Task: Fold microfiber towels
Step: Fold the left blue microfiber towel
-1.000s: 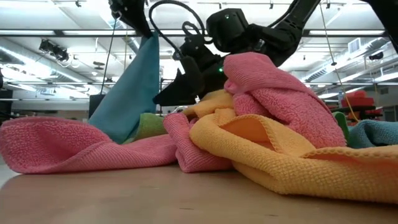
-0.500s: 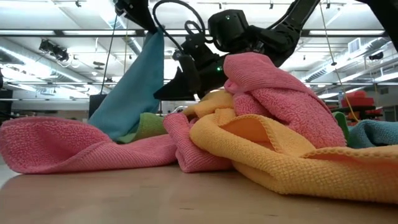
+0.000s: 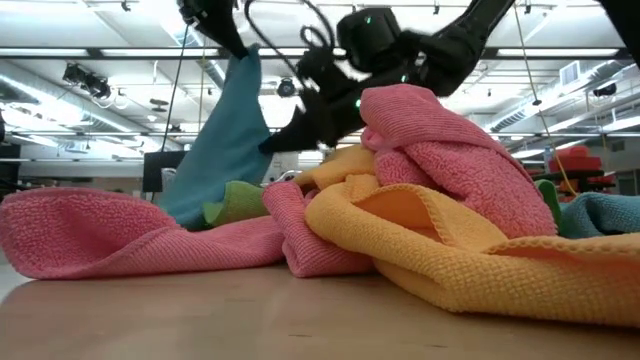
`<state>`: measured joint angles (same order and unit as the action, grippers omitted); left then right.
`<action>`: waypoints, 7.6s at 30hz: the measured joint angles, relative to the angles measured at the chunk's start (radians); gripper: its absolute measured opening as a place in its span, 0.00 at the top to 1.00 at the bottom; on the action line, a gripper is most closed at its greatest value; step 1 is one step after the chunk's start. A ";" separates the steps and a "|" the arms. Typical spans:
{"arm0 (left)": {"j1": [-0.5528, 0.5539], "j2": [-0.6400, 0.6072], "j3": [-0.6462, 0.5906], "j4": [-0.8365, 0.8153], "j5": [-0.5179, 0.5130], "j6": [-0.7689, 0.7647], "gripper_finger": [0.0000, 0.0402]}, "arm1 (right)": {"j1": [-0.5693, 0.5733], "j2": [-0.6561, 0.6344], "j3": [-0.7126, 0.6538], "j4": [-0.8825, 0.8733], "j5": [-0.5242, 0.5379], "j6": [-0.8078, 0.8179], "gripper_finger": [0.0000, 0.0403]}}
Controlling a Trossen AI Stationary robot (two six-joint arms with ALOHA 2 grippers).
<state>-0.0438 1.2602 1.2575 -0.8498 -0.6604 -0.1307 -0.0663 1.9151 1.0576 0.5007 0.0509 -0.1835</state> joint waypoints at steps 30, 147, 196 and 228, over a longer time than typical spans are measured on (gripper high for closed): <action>-0.394 0.005 -0.273 0.365 0.285 0.024 0.94 | 0.263 -0.155 0.162 -0.592 -0.154 -0.231 0.98; 0.460 0.567 0.118 0.923 0.887 0.528 0.96 | -0.321 -0.568 0.075 -1.271 0.267 -0.085 0.98; 0.109 0.479 0.118 0.386 0.586 0.305 0.95 | 0.068 -0.568 -0.124 -0.770 -0.006 0.125 0.57; -0.173 0.200 0.118 -0.029 0.479 0.331 0.96 | 0.353 -0.639 -0.153 -0.968 0.095 0.164 0.57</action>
<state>-0.2164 1.4598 1.3758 -0.8785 -0.1810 0.2004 0.2868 1.2758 0.9051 -0.4677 0.1455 -0.0197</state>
